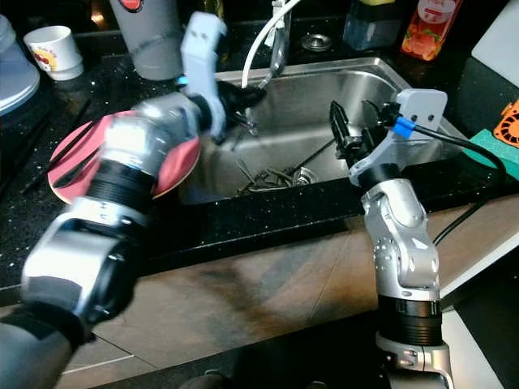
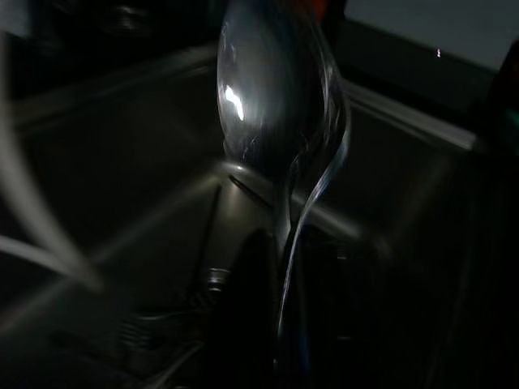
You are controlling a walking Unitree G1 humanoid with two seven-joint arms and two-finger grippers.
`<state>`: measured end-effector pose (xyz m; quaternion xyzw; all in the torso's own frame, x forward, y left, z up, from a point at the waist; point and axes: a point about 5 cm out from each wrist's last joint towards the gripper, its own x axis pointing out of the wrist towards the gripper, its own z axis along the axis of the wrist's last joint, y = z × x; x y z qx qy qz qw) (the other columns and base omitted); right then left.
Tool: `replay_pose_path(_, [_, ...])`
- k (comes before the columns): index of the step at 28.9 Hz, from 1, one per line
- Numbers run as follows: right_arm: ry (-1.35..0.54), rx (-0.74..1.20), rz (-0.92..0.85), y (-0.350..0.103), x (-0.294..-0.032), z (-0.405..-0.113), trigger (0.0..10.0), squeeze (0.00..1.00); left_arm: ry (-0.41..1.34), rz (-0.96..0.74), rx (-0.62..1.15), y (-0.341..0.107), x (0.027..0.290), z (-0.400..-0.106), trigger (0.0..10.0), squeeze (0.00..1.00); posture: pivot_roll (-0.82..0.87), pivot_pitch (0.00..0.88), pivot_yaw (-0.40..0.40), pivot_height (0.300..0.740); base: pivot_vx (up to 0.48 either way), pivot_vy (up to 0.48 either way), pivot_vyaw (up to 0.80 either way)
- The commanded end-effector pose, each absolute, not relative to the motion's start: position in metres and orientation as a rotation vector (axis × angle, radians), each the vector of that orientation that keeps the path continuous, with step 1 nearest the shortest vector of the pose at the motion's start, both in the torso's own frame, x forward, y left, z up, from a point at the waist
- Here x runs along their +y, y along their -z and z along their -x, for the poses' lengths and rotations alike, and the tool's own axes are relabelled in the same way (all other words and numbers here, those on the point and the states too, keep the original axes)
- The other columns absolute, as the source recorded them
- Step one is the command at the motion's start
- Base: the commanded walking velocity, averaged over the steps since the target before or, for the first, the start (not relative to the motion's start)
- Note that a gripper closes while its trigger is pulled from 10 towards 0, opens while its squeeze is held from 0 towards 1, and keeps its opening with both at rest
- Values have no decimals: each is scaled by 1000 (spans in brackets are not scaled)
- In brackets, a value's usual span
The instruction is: Kitchen organization
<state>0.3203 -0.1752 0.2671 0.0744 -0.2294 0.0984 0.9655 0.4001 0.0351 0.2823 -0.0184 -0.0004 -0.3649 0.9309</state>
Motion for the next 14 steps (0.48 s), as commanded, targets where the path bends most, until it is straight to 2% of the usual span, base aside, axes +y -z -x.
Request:
replay_pose_path(1, [-184, -477, -155, -267, -177, -317, 10000, 0, 716, 16, -28, -279, 35, -401, 10000, 1000, 53, 107, 42, 740, 0, 0, 0])
replay_pose_path(6, [-175, -481, -150, -266, -179, -315, 10000, 0, 679, 68, -162, -295, 40, -400, 10000, 1000, 51, 105, 42, 740, 0, 0, 0])
replay_pose_path(7, [-171, -483, -149, -266, -180, -314, 10000, 0, 680, 102, -234, -308, 44, -399, 10000, 0, 51, 105, 42, 740, 0, 0, 0])
replay_pose_path(9, [-166, -487, -147, -266, -180, -313, 10000, 0, 675, 113, -335, -325, 52, -395, 10000, 0, 54, 105, 36, 740, 0, 0, 0])
replay_pose_path(12, [-166, -492, -146, -267, -180, -313, 10000, 0, 670, 107, -365, -332, 58, -393, 10000, 0, 60, 100, 31, 740, 0, 0, 0])
replay_pose_path(14, [-165, -511, -145, -270, -178, -313, 10000, 0, 630, 26, -357, -337, 73, -389, 10000, 0, 65, 94, 26, 740, 0, 0, 0])
